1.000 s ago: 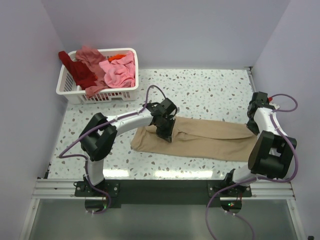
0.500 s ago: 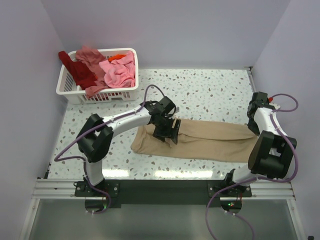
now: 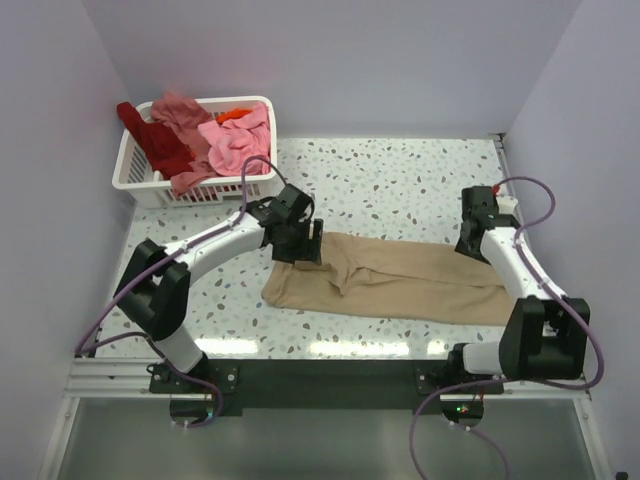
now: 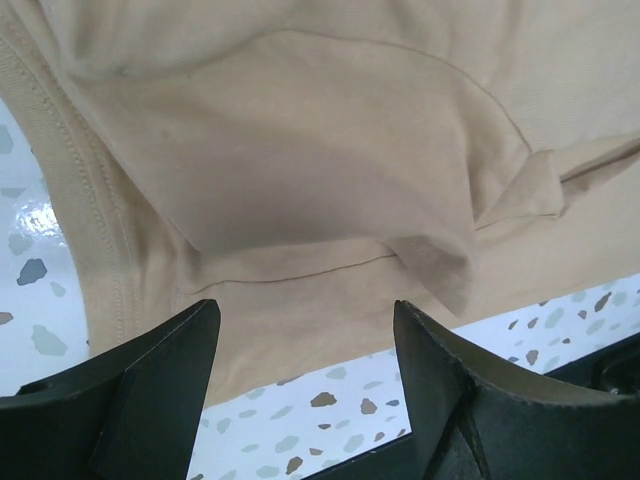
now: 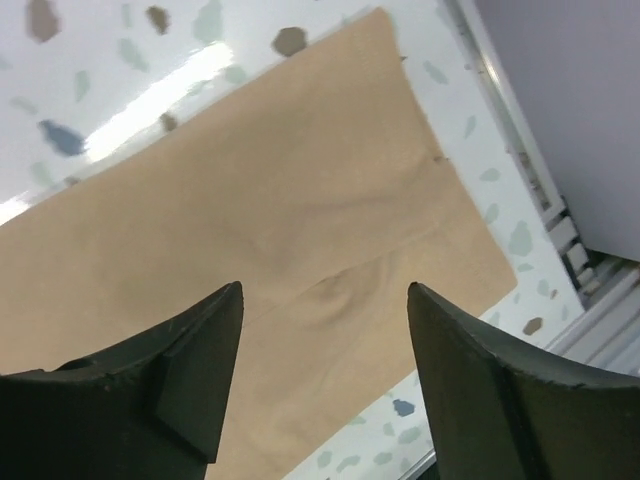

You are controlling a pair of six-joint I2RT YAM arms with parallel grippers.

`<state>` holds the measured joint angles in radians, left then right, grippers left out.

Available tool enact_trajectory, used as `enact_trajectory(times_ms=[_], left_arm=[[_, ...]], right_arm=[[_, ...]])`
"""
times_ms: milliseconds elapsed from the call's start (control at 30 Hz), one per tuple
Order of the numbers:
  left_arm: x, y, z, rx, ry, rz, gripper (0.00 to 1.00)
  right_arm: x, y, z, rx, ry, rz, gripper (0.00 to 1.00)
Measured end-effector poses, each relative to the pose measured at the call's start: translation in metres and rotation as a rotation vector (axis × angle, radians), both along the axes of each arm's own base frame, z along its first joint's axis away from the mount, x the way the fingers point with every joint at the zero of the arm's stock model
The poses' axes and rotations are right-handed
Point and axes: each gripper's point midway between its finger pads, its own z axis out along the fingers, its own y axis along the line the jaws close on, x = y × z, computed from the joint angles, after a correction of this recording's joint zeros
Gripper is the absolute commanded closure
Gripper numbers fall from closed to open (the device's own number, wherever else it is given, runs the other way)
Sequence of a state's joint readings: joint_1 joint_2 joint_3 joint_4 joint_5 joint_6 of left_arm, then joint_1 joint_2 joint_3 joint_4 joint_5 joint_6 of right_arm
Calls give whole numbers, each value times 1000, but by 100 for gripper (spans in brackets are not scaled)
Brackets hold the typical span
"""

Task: Fold and stack the t-shirts
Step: Fold the tshirt

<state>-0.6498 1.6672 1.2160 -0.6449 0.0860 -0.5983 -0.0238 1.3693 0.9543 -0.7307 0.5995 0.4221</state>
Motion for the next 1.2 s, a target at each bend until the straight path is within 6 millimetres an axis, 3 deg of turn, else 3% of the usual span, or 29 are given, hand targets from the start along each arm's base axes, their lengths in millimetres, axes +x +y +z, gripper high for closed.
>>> enact_trajectory(times_ms=[100, 267, 533, 833, 1067, 1200], left_arm=[[-2, 6, -12, 14, 13, 8, 25], [6, 11, -17, 39, -5, 25, 26], [17, 16, -31, 63, -20, 53, 27], [17, 26, -52, 106, -5, 83, 27], [29, 23, -49, 57, -23, 95, 30], [34, 26, -49, 39, -19, 108, 33]], right_arm=[[-1, 32, 10, 77, -93, 103, 25], [-4, 108, 21, 271, -237, 345, 30], [-34, 205, -4, 434, -166, 632, 33], [-54, 305, -31, 407, -46, 887, 33], [-55, 356, -30, 399, -52, 986, 34], [-58, 368, -31, 397, -49, 1013, 34]])
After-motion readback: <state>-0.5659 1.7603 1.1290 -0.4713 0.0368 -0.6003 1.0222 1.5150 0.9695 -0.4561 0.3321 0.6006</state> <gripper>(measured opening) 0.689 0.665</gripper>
